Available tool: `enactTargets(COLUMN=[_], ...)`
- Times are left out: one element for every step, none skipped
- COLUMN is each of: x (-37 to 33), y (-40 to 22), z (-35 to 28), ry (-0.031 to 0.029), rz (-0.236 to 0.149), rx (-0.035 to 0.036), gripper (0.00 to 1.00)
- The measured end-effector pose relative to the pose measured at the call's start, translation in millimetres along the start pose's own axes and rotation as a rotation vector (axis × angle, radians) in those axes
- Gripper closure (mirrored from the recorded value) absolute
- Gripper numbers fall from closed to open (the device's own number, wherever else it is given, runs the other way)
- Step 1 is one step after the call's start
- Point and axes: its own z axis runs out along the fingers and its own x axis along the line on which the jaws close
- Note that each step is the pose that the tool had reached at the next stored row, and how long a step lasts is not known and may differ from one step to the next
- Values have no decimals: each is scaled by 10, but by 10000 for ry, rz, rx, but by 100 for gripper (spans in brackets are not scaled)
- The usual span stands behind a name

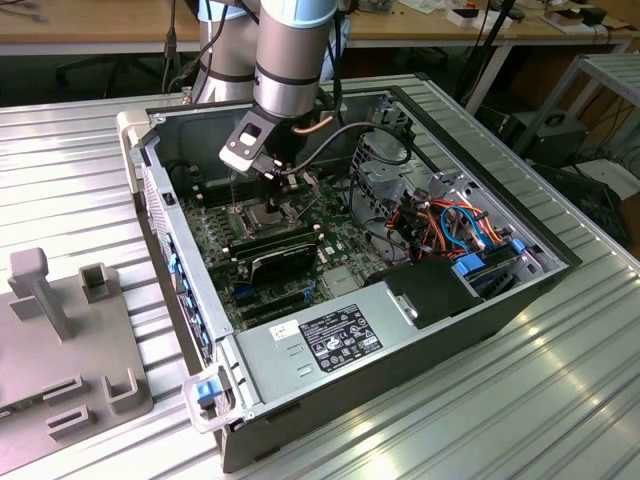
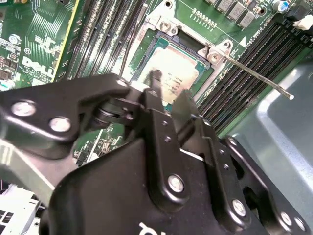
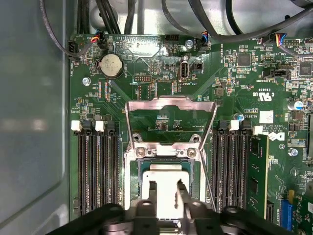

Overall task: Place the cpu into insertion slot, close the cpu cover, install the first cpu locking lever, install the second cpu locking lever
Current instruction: 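Place the cpu into insertion slot, then close the cpu cover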

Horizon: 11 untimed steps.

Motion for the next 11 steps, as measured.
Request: enactTargets(x=[0, 0, 0, 0, 0, 0, 0, 0, 0, 0, 0], y=[0, 0, 0, 0, 0, 0, 0, 0, 0, 0, 0], z=[0, 0, 0, 0, 0, 0, 0, 0, 0, 0, 0], ry=[0, 0, 0, 0, 0, 0, 0, 0, 0, 0, 0], rz=[0, 0, 0, -1, -1, 0, -1, -2, -2, -2, -1], rx=[0, 0, 0, 0, 0, 0, 0, 0, 0, 0, 0], gripper=[77, 89, 89, 89, 89, 89, 89, 89, 89, 89, 89])
